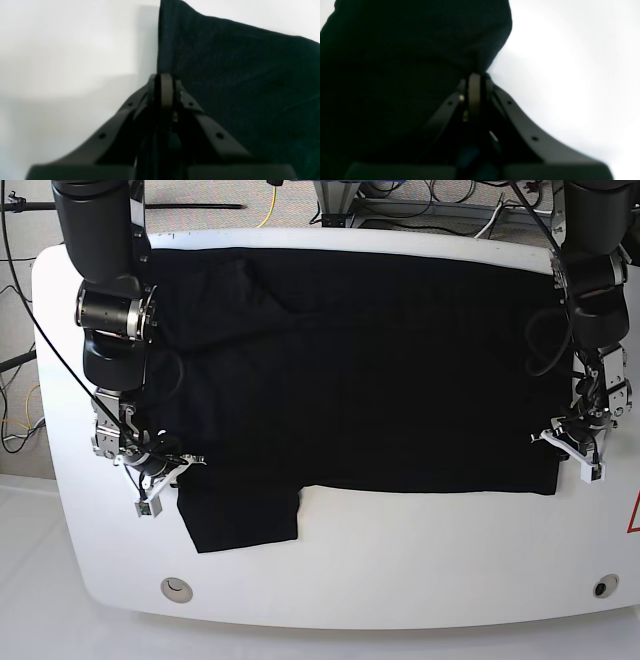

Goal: Fold the T-shirt properly
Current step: 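Lift the hem and fold it toward the shoulder edge with both grippers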

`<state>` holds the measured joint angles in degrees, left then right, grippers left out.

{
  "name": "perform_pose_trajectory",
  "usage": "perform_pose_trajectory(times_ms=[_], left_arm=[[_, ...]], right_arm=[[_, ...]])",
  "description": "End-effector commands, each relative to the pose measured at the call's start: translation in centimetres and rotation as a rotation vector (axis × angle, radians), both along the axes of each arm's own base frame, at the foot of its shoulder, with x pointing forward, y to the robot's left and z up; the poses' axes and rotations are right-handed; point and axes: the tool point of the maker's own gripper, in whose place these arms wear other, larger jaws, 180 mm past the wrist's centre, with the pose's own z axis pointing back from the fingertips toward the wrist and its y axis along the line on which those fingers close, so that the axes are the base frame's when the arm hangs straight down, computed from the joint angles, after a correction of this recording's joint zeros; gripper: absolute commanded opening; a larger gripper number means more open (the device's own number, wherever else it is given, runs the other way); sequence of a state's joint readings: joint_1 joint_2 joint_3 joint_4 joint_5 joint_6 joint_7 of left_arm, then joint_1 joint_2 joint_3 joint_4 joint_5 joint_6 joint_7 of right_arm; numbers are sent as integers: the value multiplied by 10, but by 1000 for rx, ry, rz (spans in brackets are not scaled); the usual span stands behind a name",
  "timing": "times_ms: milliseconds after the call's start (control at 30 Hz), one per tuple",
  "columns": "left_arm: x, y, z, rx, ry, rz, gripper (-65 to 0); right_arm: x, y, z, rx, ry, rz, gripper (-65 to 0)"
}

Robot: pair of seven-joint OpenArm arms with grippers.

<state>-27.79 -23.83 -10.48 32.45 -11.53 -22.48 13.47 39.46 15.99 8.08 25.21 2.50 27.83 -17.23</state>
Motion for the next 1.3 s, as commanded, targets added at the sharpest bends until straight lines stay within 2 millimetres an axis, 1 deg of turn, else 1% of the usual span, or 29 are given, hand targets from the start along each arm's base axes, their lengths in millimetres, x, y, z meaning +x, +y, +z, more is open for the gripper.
perform_pose_trajectory(times_ms=[0, 133, 200, 400, 467, 533, 667, 800, 1000, 1200, 1267], left_arm=[[16, 10, 28, 29, -74, 3, -650], [18, 9, 34, 38, -97, -8, -650], [16, 6, 40, 46, -129, -30, -650], [17, -4, 64, 75, -204, -95, -650], [15, -8, 71, 82, -224, -115, -650], [5, -18, 84, 102, -269, -150, -650], [-4, -25, 92, 104, -296, -174, -650], [-14, -31, 94, 111, -302, -192, -650], [-27, -39, 91, 118, -288, -214, -650], [-37, -40, 85, 111, -270, -217, -650], [-43, -32, 81, 104, -249, -195, -650]], right_arm=[[24, 0, 34, -5, -89, 7, -650], [27, -4, 48, -26, -118, 12, -650], [26, -6, 57, -55, -137, 26, -650], [20, -9, 73, -95, -177, 48, -650], [15, -8, 74, -110, -178, 57, -650], [3, -6, 73, -128, -190, 68, -650], [-6, -7, 73, -148, -192, 74, -650], [-13, -8, 76, -167, -197, 84, -650], [-24, -6, 80, -197, -194, 105, -650], [-33, -4, 87, -217, -198, 119, -650], [-38, 1, 90, -216, -199, 128, -650]])
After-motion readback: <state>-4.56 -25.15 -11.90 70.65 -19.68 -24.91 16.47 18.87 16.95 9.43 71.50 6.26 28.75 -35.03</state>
